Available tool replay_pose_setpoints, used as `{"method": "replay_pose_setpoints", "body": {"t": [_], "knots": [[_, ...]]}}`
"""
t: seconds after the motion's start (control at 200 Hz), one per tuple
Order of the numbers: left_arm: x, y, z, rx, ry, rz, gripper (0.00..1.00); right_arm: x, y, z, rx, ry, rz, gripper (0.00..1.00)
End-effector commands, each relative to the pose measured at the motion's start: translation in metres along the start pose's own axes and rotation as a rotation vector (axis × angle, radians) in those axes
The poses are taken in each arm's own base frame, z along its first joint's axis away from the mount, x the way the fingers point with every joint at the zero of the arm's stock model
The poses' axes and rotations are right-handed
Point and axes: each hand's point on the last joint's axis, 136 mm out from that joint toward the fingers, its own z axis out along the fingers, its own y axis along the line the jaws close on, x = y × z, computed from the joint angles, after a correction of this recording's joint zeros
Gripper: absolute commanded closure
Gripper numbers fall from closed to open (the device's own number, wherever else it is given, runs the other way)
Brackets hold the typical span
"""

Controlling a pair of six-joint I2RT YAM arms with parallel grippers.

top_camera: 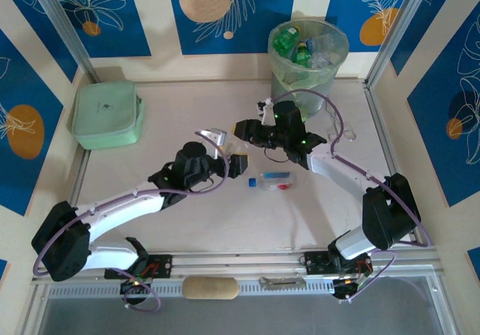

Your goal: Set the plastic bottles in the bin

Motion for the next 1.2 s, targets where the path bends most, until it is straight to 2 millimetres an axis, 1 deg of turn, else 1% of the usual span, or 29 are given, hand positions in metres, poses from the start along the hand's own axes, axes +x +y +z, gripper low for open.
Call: {"method": "replay_pose_setpoints", "body": {"t": [0.0, 0.06, 0.145, 0.255, 0.35, 0.395, 0.455, 0.54, 0.625, 0.72, 0.815, 0.875, 0.97, 1.07, 1.146, 1.196], "knots": [[-0.019, 0.015, -0.013, -0.023, -0.075, -0.061, 0.00, -0.022, 0.002, -0.021, 0.031, -0.069, -0.041, 0.58], [-0.019, 0.029, -0.016, -0.053, -0.084, -0.098, 0.00, -0.032, -0.004, -0.032, 0.052, -0.099, -0.043, 0.58], [-0.014, 0.058, -0.019, -0.122, -0.083, -0.171, 0.00, -0.049, -0.012, -0.051, 0.091, -0.150, -0.049, 0.59], [0.005, 0.102, -0.020, -0.219, -0.040, -0.306, 0.00, -0.074, -0.014, -0.080, 0.122, -0.232, -0.073, 0.59], [0.029, 0.138, -0.022, -0.306, 0.011, -0.435, 0.00, -0.100, -0.007, -0.107, 0.136, -0.310, -0.112, 0.59], [0.040, 0.152, -0.023, -0.336, 0.032, -0.485, 0.00, -0.112, -0.001, -0.118, 0.140, -0.346, -0.137, 0.59], [0.051, 0.163, -0.023, -0.347, 0.057, -0.537, 0.00, -0.129, 0.004, -0.133, 0.155, -0.395, -0.169, 0.59], [0.062, 0.169, -0.019, -0.335, 0.078, -0.590, 0.00, -0.153, 0.012, -0.151, 0.168, -0.461, -0.207, 0.58], [0.065, 0.169, -0.015, -0.311, 0.083, -0.608, 0.00, -0.180, 0.017, -0.168, 0.184, -0.529, -0.241, 0.58], [0.063, 0.166, -0.011, -0.293, 0.083, -0.611, 0.00, -0.213, 0.024, -0.186, 0.196, -0.620, -0.272, 0.58], [0.060, 0.165, -0.010, -0.283, 0.077, -0.608, 0.00, -0.247, 0.029, -0.198, 0.203, -0.705, -0.295, 0.59], [0.058, 0.165, -0.010, -0.280, 0.074, -0.605, 0.00, -0.267, 0.031, -0.201, 0.210, -0.750, -0.320, 0.59], [0.057, 0.165, -0.011, -0.281, 0.070, -0.601, 0.00, -0.295, 0.027, -0.200, 0.246, -0.799, -0.345, 0.58], [0.059, 0.165, -0.014, -0.289, 0.073, -0.590, 0.00, -0.323, 0.010, -0.198, 0.291, -0.842, -0.340, 0.58], [0.060, 0.166, -0.017, -0.304, 0.080, -0.581, 0.00, -0.344, 0.002, -0.198, 0.306, -0.879, -0.327, 0.58], [0.061, 0.167, -0.019, -0.314, 0.085, -0.572, 0.00, -0.357, -0.006, -0.194, 0.312, -0.888, -0.318, 0.58]]}}
